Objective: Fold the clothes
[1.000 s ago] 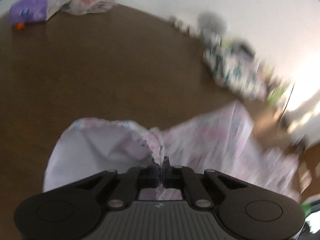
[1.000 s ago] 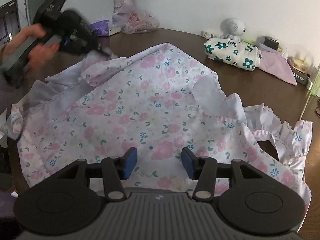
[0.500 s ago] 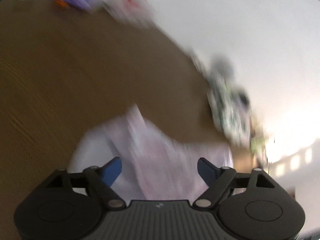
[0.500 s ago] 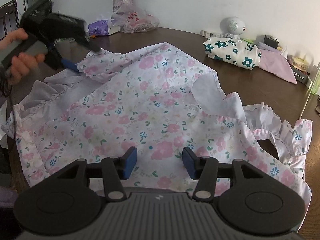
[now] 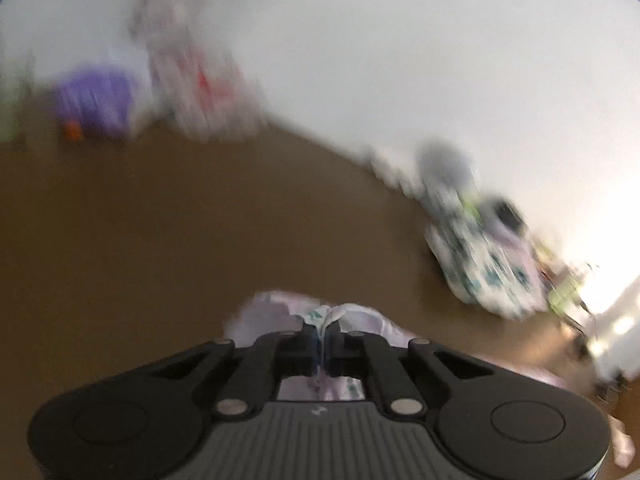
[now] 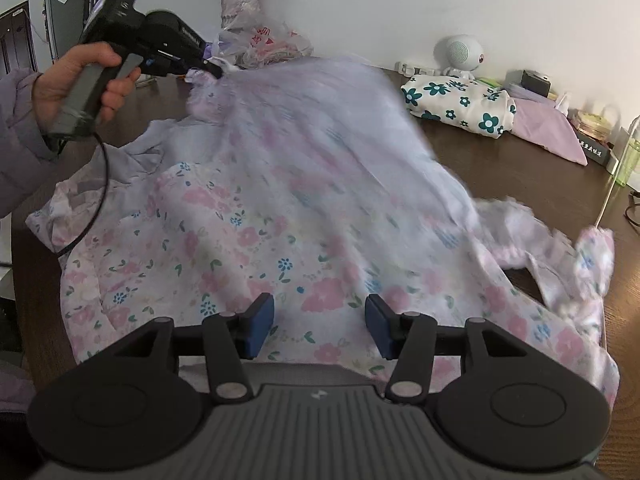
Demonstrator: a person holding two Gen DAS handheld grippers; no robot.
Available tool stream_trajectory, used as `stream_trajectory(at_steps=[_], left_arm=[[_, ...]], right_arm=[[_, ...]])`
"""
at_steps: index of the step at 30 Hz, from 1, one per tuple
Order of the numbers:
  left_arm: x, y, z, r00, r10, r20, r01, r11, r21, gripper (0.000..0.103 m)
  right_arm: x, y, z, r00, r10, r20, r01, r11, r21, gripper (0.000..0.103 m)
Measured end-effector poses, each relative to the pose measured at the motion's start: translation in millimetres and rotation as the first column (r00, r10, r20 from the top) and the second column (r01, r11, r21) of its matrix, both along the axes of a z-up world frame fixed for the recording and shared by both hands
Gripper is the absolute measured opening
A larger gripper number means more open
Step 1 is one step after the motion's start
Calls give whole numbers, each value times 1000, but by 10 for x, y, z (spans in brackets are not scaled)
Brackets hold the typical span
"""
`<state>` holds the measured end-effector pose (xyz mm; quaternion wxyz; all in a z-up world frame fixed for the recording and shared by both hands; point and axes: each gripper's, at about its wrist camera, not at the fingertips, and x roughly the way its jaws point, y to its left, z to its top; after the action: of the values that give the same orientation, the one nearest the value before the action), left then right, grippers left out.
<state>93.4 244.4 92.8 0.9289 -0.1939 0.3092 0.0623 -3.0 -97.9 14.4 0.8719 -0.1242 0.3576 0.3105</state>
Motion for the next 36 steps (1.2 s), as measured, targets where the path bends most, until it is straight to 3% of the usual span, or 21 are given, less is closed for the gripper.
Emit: stream_trajectory(at_steps=[3,4,5,7,8,10,12,15,19,21,22,25,27,28,29,32,34,36], left_arm=[[-43,-51,-16,996,70,61,-79,984,160,18],[-80,-76,-18,995,75,70,-87,978,188,37],[-124,-103,5,997,62,37,-68,976,206,62],[-237,-163,61,998,-37,-44,45,981,186,80],[-336,-198,100,988,-133,-79,143,979,143,80],[-605,-289,137,949,-300,-97,307,948,78,81],[-895,-429,94,914,-392,-107,401,912,84,81],[-1130,-656,-90,901,-392,-187,421,894,155,81],[-1393,-647,-239,919,-343,-194,375,914,156,81],[-1480,-626,-276,928,-315,-200,350,920,175,81],[-1506,-613,-287,930,-304,-208,343,920,189,81],[-1584,-612,-332,935,-282,-215,331,912,244,81],[-1633,-642,-369,939,-276,-206,328,899,290,83],[-1650,-647,-382,941,-271,-201,323,897,301,84],[-1656,-640,-386,944,-265,-197,315,901,297,85],[-1672,-639,-400,947,-257,-192,306,903,300,87],[-1682,-631,-397,947,-252,-198,303,905,298,87],[-1665,-610,-339,945,-235,-226,295,911,287,85]], right_arm=[[2,-2,2,1000,0,-3,0,1000,-1,51],[16,-6,12,1000,-2,-11,2,1000,-4,52],[39,-15,29,1000,-6,-25,6,1000,-6,54],[88,-41,75,999,-16,-52,16,1000,5,55],[131,-72,136,998,-22,-63,25,998,52,55],[265,-85,285,996,-20,-82,33,986,163,55],[412,66,383,998,9,-70,4,982,190,55],[604,533,368,997,78,3,-78,996,50,55],[726,1018,143,980,195,32,-191,976,-105,51],[807,1070,124,984,176,36,-171,978,-116,24],[859,1079,132,986,163,39,-158,981,-112,2],[1295,982,252,995,-33,91,38,998,-58,2],[1653,882,293,981,-170,97,172,985,-13,5],[1805,847,262,969,-223,107,226,974,-18,18],[1915,804,245,960,-261,105,264,964,-16,41],[1942,593,325,951,-303,65,298,952,68,64],[1748,427,471,956,-290,54,280,950,135,69],[1472,301,576,968,-247,54,238,962,132,67]])
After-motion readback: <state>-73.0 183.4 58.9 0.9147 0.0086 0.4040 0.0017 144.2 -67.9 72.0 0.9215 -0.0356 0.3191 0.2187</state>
